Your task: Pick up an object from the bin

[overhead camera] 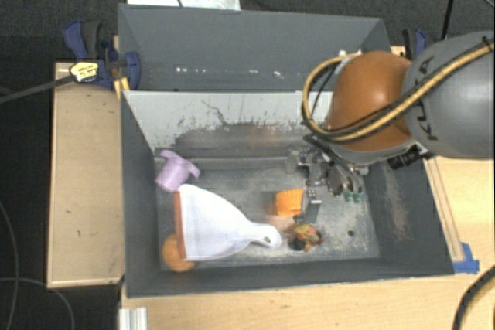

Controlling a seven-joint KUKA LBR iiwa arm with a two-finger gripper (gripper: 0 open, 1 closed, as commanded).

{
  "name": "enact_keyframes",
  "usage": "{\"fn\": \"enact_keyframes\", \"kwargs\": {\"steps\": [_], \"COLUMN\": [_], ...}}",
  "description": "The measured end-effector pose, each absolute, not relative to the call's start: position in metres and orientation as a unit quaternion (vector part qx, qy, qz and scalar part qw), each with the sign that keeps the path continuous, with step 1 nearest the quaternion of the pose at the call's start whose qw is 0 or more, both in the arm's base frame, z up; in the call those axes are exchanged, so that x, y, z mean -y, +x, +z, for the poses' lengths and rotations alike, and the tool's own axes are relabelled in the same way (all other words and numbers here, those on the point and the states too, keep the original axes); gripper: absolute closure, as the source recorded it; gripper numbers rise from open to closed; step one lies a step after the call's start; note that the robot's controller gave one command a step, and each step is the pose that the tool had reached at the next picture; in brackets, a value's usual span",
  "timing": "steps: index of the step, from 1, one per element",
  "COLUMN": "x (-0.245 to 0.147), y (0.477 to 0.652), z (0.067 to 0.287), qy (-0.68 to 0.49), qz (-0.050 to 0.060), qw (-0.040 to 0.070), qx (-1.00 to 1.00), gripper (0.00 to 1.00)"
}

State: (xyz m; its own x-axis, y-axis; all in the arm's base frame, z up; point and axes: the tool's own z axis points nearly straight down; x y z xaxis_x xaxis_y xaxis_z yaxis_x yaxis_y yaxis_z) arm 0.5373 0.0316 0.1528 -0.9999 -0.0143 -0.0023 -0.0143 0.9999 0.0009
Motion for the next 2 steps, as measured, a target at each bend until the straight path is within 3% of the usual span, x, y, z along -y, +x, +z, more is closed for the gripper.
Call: {"fn": "enact_keyframes", "kwargs": {"steps": [1, 2], "x": [-0.021, -0.013], "y": [0.542, 0.547], "z": [0.115, 0.094], "qy": [-0.016, 0.025], "qz": [0.0, 0.0], "qw": [0.003, 0.002], "qx": [-1.0, -1.0], "gripper": [0.0, 1.0]}}
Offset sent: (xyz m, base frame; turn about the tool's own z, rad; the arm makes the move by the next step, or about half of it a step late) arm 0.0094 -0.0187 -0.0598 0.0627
